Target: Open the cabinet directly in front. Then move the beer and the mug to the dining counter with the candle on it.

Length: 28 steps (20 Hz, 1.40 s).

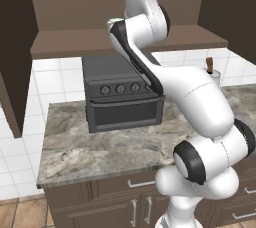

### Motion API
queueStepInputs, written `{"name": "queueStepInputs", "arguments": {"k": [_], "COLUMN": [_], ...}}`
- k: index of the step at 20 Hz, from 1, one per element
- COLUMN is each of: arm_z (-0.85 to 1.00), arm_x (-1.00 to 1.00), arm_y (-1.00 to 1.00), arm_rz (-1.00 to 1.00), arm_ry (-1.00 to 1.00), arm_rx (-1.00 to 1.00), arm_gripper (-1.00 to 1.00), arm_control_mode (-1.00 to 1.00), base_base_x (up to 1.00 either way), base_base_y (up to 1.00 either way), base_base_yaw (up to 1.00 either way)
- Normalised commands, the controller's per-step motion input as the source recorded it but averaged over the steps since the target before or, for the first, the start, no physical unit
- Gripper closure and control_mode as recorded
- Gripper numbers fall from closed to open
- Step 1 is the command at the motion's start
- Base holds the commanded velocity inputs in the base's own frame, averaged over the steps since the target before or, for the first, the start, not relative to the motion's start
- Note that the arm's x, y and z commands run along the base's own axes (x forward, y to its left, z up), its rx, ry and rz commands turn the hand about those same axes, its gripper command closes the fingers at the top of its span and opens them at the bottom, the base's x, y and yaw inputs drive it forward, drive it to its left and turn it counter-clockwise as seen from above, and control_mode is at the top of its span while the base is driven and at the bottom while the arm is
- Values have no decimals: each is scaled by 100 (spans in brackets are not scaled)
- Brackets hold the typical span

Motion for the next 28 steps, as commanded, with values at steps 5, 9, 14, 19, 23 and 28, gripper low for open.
{"name": "queueStepInputs", "arguments": {"k": [5,9,14,19,23,28], "arm_z": [-5,-6,-1,0,0,-1], "arm_x": [39,37,35,35,35,32], "arm_y": [9,8,6,3,2,6], "arm_rz": [-2,-1,-1,-1,-1,-1], "arm_ry": [0,0,0,0,0,0], "arm_rx": [0,0,0,0,0,0], "arm_gripper": [-100,-100,-100,-100,-100,-100], "arm_control_mode": [-100,-100,-100,-100,-100,-100], "base_base_x": [0,0,0,0,0,0], "base_base_y": [0,0,0,0,0,0], "base_base_yaw": [0,0,0,0,0,0]}}
